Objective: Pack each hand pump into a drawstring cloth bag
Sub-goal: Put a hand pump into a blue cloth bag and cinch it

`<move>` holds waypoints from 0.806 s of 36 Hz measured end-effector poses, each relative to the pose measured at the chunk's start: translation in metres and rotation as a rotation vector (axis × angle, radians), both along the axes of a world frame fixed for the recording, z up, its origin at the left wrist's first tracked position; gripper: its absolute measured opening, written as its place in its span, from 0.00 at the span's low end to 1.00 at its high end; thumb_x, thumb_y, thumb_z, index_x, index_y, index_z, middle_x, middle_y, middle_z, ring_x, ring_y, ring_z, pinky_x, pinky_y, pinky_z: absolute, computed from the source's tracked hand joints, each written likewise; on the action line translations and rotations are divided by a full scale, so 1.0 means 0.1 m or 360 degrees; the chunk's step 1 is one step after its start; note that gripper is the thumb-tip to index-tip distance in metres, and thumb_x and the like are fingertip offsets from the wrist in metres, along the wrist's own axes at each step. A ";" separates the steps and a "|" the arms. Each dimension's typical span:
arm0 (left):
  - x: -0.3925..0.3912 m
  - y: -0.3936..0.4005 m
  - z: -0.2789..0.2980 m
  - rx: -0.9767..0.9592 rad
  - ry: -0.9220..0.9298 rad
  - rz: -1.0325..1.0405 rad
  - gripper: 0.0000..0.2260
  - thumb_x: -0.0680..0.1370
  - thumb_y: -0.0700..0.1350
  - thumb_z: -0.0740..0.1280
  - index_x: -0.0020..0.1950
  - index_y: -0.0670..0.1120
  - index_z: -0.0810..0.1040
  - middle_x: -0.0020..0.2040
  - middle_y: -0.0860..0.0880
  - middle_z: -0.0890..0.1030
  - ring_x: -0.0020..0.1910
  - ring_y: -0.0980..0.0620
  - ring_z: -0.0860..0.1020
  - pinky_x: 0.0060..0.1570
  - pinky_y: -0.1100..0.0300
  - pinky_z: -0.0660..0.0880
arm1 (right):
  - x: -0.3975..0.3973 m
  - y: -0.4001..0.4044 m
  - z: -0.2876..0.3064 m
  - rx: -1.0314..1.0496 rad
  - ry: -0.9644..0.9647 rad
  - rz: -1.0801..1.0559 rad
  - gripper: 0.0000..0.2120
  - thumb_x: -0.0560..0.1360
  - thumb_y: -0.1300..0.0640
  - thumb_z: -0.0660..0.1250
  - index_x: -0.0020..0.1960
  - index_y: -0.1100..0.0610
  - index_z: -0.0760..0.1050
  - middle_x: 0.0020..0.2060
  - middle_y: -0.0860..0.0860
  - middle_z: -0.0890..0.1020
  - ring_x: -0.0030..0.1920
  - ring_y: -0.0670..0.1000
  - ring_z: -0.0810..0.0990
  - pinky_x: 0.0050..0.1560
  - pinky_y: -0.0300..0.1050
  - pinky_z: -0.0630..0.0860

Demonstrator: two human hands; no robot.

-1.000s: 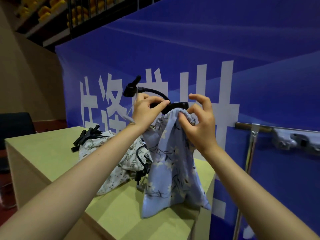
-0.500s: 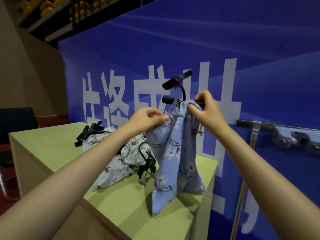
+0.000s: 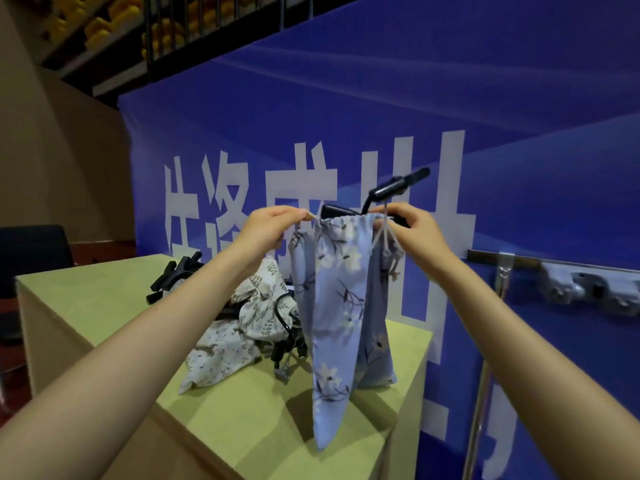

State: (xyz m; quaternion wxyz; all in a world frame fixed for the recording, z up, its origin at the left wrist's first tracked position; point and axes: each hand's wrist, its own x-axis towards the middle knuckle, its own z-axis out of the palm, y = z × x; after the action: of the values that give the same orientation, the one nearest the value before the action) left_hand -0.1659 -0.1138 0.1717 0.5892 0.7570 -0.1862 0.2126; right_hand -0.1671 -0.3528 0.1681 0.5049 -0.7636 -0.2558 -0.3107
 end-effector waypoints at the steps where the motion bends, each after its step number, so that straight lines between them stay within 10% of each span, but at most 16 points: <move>1: 0.01 0.02 0.02 -0.0041 0.0055 -0.0040 0.09 0.80 0.47 0.65 0.51 0.48 0.84 0.27 0.57 0.71 0.27 0.56 0.63 0.28 0.66 0.63 | -0.01 0.00 0.01 0.0012 0.0019 0.0017 0.06 0.78 0.60 0.66 0.52 0.52 0.79 0.44 0.53 0.81 0.42 0.48 0.79 0.43 0.37 0.77; 7: 0.00 -0.08 0.08 -0.0101 -0.0054 -0.0002 0.07 0.80 0.43 0.64 0.48 0.45 0.82 0.40 0.48 0.83 0.36 0.56 0.82 0.34 0.68 0.77 | -0.08 0.06 0.06 0.0013 0.0045 0.0104 0.05 0.77 0.60 0.68 0.48 0.52 0.80 0.38 0.48 0.81 0.36 0.40 0.79 0.35 0.30 0.74; 18: 0.06 -0.01 -0.03 -0.0190 -0.0248 -0.0058 0.08 0.81 0.42 0.64 0.50 0.46 0.83 0.49 0.47 0.84 0.49 0.53 0.83 0.50 0.62 0.79 | 0.02 0.14 -0.11 0.0123 0.0076 0.0094 0.06 0.76 0.60 0.68 0.45 0.49 0.81 0.42 0.47 0.83 0.41 0.40 0.80 0.40 0.31 0.76; 29: -0.05 -0.05 0.11 -0.0607 -0.0106 -0.0588 0.08 0.82 0.40 0.60 0.50 0.44 0.79 0.40 0.52 0.84 0.43 0.55 0.82 0.45 0.64 0.79 | -0.09 0.28 0.16 0.0046 -0.0107 0.0208 0.04 0.75 0.60 0.70 0.47 0.53 0.82 0.39 0.45 0.84 0.40 0.39 0.81 0.41 0.33 0.76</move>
State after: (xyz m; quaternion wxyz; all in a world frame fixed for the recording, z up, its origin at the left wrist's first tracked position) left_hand -0.1710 -0.1185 0.1823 0.7435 0.5780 -0.2971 0.1574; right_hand -0.1756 -0.3247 0.1839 0.5262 -0.7271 -0.3174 -0.3062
